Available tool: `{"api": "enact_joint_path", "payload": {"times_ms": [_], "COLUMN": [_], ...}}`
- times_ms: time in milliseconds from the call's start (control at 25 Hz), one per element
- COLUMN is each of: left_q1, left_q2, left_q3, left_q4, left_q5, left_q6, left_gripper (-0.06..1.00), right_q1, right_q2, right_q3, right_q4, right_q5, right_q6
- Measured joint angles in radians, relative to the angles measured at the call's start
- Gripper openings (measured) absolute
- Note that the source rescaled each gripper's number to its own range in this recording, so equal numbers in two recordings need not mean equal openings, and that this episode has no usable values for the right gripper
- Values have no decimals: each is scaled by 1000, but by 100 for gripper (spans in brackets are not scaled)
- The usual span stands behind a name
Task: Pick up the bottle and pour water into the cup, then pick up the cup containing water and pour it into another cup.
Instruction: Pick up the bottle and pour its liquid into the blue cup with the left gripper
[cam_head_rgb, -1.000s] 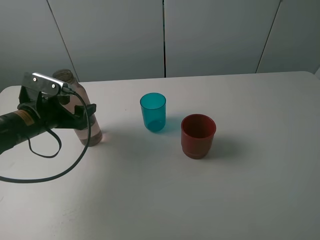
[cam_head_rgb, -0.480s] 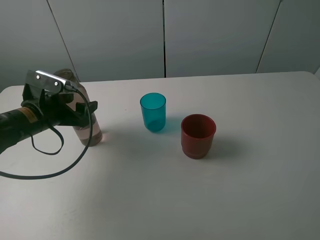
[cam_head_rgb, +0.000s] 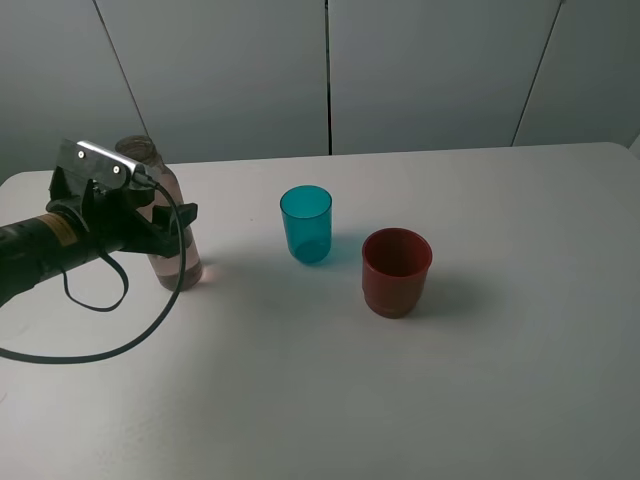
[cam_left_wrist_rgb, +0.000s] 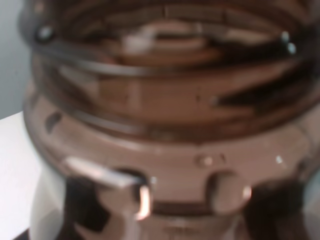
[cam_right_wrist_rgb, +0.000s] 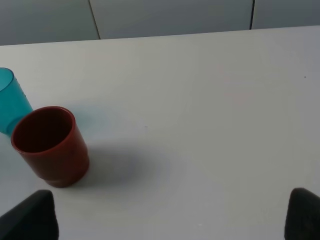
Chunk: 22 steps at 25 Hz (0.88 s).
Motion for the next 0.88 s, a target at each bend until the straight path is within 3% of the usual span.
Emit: {"api": "enact_joint_path", "payload": {"times_ms": [560, 880], "left_q1": [0, 0], "left_q2": [4, -12], "left_q3": [-15, -113], "left_q4": [3, 86], "left_q5": [8, 112], "left_q6": [-50, -116], "left_gripper": [0, 0], "right_q1": [0, 0], "right_q2": [0, 0], "right_q3": [0, 0], "right_q4": [0, 0], "right_q5": [0, 0], "right_q6": [0, 0]}}
